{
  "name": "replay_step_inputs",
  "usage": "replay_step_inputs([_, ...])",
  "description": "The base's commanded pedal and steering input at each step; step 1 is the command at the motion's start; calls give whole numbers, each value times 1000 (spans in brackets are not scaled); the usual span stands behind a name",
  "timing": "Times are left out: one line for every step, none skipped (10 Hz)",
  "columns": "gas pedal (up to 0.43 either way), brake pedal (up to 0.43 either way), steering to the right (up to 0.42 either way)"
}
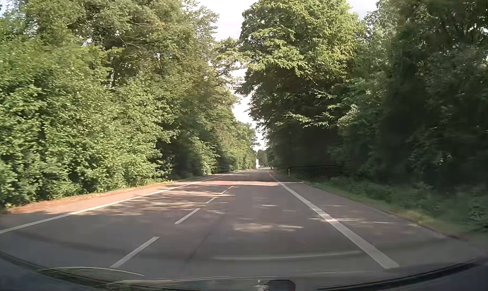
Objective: Follow the waypoints while adhering to traffic rules and regulations
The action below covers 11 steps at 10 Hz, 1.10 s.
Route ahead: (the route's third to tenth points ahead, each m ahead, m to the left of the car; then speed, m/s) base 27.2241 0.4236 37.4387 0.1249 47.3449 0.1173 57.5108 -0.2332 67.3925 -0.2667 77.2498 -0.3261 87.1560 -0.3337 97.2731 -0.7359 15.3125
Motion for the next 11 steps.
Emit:
replay_step_inputs([118,0,1])
replay_step_inputs([118,0,1])
replay_step_inputs([118,0,1])
replay_step_inputs([118,0,1])
replay_step_inputs([118,0,1])
replay_step_inputs([118,0,1])
replay_step_inputs([118,0,1])
replay_step_inputs([118,0,1])
replay_step_inputs([118,0,1])
replay_step_inputs([118,0,1])
replay_step_inputs([118,0,1])
